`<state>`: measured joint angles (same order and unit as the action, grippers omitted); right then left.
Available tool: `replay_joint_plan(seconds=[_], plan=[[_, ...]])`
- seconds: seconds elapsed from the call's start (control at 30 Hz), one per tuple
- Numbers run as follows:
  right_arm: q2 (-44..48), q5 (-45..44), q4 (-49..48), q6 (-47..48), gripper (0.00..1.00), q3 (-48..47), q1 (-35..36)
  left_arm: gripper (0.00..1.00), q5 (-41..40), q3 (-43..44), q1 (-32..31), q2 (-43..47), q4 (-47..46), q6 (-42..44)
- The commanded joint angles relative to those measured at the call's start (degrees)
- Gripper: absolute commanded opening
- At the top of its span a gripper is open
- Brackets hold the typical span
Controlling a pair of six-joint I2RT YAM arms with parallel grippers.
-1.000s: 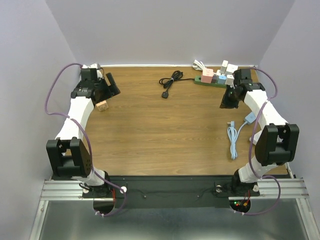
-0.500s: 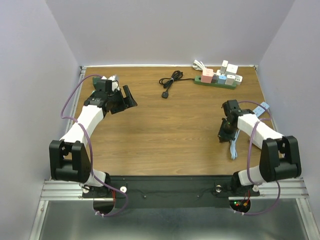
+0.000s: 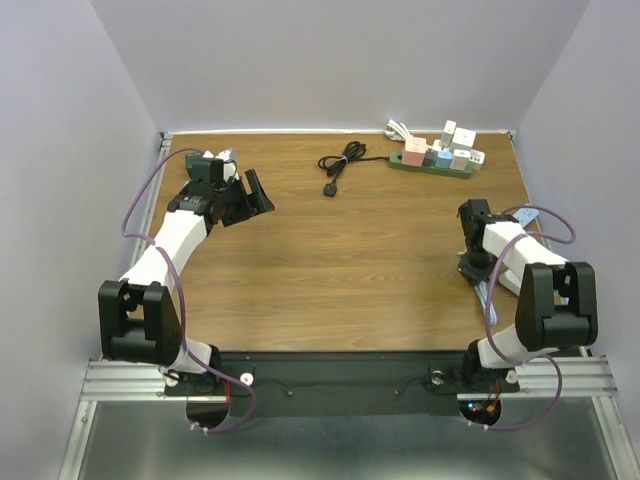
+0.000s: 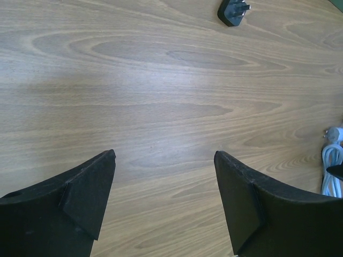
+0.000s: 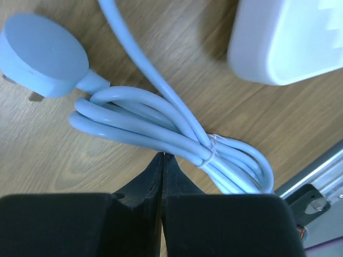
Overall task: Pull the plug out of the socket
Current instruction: Move the socket to the corner of the board.
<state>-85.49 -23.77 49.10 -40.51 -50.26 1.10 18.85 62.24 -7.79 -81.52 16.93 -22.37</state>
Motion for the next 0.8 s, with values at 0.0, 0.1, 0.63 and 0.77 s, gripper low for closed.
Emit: replay_joint_plan(seconds=[0.0, 0.1, 0.63, 0.77], plan=[[4.19, -7.07, 1.26, -0.53, 0.01, -5.01, -0.40, 0.86, -0.74, -1.15, 0.06, 1.71, -0.32, 1.71], [4.02, -11.02, 3.54, -0.53, 0.04, -7.91, -2.23, 0.86, -0.49, -1.68, 0.06, 1.54, -0.14, 1.80], [-8.52, 14.72, -4.63, 10.11, 0.33, -43.32, -3.13, 0.87, 1.45, -0.27, 0.06, 1.27, -0.76, 0.58], [-19.25, 14.54, -4.80, 4.58, 0.78, -55.98, -3.13, 0.87, 1.10, -0.45, 0.06, 1.01, -1.02, -0.48]])
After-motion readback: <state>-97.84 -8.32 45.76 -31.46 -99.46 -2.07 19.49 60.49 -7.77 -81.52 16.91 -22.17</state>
